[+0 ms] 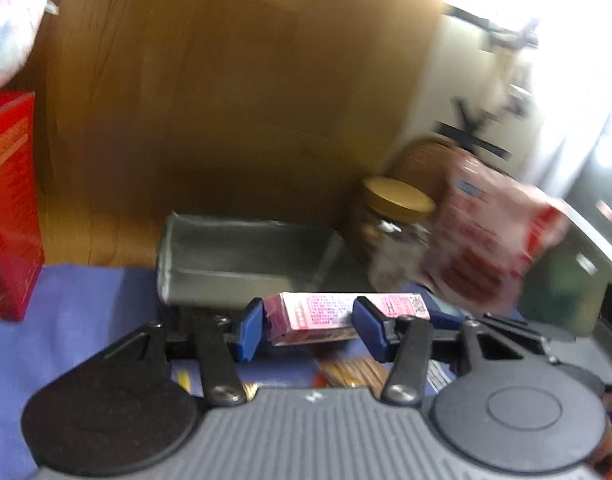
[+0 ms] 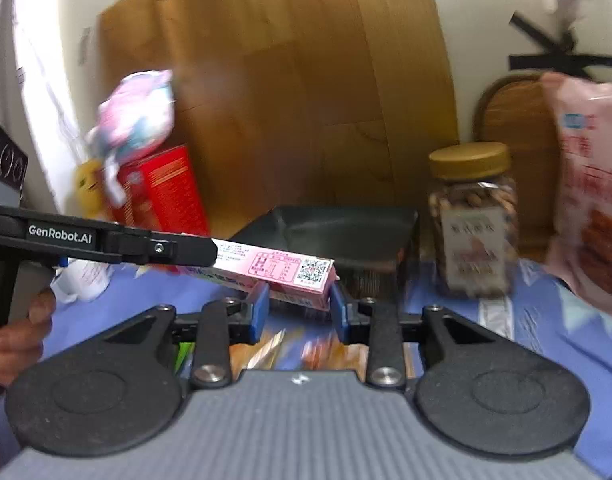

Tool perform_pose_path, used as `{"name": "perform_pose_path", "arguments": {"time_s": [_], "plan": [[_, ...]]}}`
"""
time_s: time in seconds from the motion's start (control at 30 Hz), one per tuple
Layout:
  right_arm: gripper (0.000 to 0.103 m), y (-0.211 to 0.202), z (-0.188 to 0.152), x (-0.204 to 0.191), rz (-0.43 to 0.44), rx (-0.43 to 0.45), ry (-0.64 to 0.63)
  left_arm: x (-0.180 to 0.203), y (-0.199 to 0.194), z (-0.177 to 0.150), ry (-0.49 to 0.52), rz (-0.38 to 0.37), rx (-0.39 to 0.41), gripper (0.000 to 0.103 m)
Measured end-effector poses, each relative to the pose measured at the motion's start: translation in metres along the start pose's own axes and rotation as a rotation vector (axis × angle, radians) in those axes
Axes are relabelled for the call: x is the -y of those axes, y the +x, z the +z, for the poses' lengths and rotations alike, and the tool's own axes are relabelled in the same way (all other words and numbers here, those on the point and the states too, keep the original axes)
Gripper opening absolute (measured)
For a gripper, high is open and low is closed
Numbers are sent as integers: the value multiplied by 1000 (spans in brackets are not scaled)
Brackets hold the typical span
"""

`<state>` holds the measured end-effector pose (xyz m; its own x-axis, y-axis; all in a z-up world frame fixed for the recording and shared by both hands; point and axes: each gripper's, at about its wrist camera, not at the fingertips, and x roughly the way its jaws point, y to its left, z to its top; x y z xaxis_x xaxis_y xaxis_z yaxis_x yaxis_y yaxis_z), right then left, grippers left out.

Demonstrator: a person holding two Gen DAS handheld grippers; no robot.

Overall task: Organize snacks
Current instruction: 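Carry the pink box into the dark tin box and open the left tool, then lower the left tool onto the white jelly cup and grasp it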

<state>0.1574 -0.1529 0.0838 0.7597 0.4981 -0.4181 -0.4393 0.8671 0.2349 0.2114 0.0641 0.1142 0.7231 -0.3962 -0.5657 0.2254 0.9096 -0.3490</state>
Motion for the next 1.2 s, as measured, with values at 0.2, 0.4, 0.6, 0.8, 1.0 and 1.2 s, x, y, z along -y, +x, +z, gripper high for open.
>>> {"name": "perform_pose_path", "arguments": {"time_s": [0.2, 0.4, 0.6, 0.8, 1.0, 1.2], "plan": [[37, 74, 20, 17, -59, -41, -7, -27, 65, 18, -23, 96, -57, 48], [39, 68, 18, 37, -82, 0, 58, -39, 36, 0, 11, 83, 9, 62], [39, 19, -22, 76, -84, -48, 220, -70, 12, -38, -7, 170, -20, 67], [41, 26, -58, 85, -78, -170, 350, -75, 31, -82, -139, 91, -160, 50], [43, -2, -73, 46, 11, -229, 275, -39, 0, -121, -116, 25, -192, 46], [45, -48, -78, 1, -56, -137, 65, -36, -57, -138, -114, 51, -96, 52]]}}
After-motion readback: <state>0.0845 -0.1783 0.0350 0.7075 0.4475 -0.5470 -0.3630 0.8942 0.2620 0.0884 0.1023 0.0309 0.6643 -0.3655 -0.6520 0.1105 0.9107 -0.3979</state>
